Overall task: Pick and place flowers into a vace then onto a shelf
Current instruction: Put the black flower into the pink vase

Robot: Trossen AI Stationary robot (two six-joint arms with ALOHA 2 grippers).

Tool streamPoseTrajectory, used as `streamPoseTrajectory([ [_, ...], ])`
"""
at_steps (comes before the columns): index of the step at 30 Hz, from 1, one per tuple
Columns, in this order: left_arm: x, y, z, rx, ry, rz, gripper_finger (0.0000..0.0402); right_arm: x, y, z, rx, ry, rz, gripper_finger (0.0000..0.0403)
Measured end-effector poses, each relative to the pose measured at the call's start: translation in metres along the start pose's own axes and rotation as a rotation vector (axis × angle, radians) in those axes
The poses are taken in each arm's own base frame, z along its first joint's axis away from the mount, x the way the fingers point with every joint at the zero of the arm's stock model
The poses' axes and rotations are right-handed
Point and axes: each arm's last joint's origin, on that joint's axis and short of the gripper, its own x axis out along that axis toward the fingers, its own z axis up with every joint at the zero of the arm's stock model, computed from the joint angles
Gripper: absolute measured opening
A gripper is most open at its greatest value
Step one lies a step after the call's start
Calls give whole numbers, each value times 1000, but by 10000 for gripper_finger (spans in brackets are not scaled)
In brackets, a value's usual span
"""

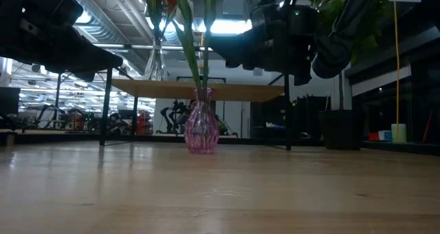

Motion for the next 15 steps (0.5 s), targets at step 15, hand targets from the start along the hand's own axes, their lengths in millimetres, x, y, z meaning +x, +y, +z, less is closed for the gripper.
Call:
streamPoseTrajectory([
  [15,0,0,0,0,0,0,2,1,2,-13,8,12,4,0],
])
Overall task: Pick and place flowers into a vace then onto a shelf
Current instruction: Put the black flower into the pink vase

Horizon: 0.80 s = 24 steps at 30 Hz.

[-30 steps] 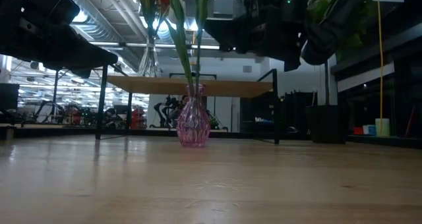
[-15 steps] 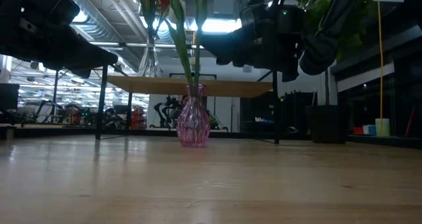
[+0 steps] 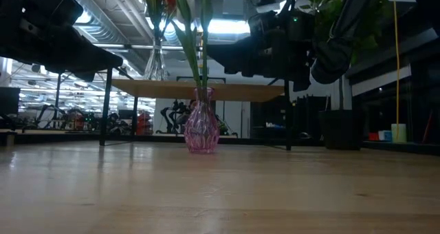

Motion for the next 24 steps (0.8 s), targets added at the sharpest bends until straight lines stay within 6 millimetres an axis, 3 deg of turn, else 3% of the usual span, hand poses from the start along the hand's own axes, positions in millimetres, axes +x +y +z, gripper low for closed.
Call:
streamPoseTrajectory([
  [24,0,0,0,-1,0,-1,5,-4,-3,-9,54,73,-4,14],
])
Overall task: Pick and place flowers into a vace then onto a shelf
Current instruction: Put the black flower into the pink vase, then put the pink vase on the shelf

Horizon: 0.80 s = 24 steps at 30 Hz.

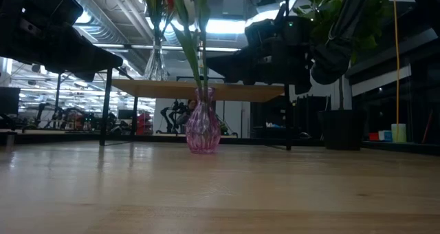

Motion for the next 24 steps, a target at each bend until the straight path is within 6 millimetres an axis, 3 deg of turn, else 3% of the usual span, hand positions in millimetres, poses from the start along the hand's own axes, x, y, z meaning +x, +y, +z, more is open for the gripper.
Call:
streamPoseTrajectory([
  [13,0,0,0,0,0,-3,6,0,0,-1,11,10,2,132],
  [24,0,0,0,-2,0,-3,6,-6,-8,-4,45,26,6,162],
])
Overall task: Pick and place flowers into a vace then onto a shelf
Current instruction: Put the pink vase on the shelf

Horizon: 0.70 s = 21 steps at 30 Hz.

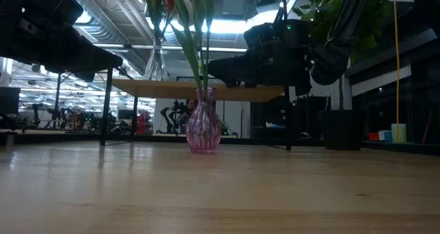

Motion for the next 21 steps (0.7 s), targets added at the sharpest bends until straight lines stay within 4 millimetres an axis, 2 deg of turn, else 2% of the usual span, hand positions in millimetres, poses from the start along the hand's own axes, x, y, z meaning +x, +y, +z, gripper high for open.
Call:
streamPoseTrajectory([
  [9,0,0,0,-1,0,0,6,-5,-2,9,17,16,17,163],
  [16,0,0,0,-3,-2,0,6,-19,2,26,59,187,37,163],
  [21,0,0,0,-17,-2,0,6,-25,7,30,122,272,57,163],
])
